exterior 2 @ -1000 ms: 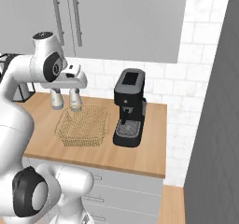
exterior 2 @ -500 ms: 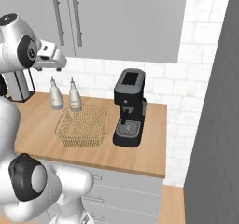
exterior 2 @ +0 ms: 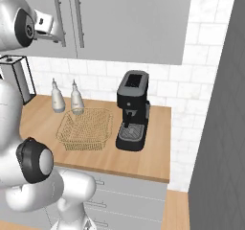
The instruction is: Open the cabinet, pick up the bread from the cabinet and place it in the basket. Then move the basket to the dining counter.
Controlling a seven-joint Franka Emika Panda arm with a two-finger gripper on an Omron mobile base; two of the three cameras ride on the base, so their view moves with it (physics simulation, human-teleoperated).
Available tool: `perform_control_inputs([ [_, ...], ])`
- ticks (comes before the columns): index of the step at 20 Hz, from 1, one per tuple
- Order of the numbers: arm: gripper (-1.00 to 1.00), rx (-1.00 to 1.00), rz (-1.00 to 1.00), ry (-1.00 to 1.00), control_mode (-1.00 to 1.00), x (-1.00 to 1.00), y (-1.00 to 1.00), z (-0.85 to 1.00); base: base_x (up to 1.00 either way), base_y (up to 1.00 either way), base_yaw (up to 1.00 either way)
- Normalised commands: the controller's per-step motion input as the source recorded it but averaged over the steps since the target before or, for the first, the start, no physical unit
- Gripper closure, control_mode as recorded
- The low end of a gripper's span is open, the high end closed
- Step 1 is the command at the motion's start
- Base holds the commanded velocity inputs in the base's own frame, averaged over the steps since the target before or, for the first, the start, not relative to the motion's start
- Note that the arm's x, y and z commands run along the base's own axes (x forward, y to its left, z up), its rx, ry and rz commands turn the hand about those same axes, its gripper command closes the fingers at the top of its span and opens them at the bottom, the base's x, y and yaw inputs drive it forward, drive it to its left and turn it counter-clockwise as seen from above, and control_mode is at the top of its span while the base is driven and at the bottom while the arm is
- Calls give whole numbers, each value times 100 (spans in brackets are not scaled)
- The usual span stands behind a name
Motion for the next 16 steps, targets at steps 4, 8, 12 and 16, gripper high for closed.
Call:
perform_control_inputs([
  [4, -100, 10, -1, -13, -100, 27, 7, 83, 0, 0, 0],
  [8, -100, -2, 0, -10, -100, 43, 1, 28, 0, 0, 0],
  [12, -100, -13, 0, -11, -100, 32, 0, 5, 0, 0, 0],
  [16, -100, -16, 0, -18, -100, 3, 0, 0, 0, 0, 0],
])
